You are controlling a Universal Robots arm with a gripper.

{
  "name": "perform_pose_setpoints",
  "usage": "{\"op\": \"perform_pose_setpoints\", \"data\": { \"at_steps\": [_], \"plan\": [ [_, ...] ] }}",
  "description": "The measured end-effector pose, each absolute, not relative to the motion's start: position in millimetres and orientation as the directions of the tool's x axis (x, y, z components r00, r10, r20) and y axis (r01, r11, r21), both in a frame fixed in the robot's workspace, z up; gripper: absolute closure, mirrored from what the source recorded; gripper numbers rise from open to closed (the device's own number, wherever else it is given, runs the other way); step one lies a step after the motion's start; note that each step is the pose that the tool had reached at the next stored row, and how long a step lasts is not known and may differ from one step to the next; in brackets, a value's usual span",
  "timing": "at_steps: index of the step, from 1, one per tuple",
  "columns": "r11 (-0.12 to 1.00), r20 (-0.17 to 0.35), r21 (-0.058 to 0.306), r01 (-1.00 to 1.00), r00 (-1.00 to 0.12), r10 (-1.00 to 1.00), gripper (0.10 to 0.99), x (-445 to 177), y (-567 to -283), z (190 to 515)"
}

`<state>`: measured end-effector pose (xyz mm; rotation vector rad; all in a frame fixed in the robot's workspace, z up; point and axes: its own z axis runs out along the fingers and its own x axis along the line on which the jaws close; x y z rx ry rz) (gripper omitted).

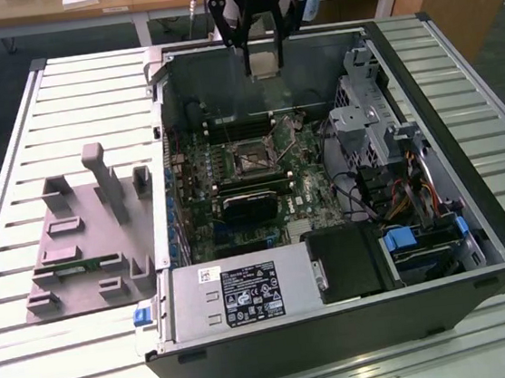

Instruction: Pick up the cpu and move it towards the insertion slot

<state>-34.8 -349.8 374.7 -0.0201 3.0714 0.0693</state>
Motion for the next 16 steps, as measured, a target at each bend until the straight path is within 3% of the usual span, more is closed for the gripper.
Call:
{"op": "perform_pose_setpoints", "data": {
  "at_steps": [16],
  "plan": [
    [0.998,-0.07,0.046,-0.031,-0.997,-0.028,0.549,-38.5,-325.8,365.5]
  ]
}}
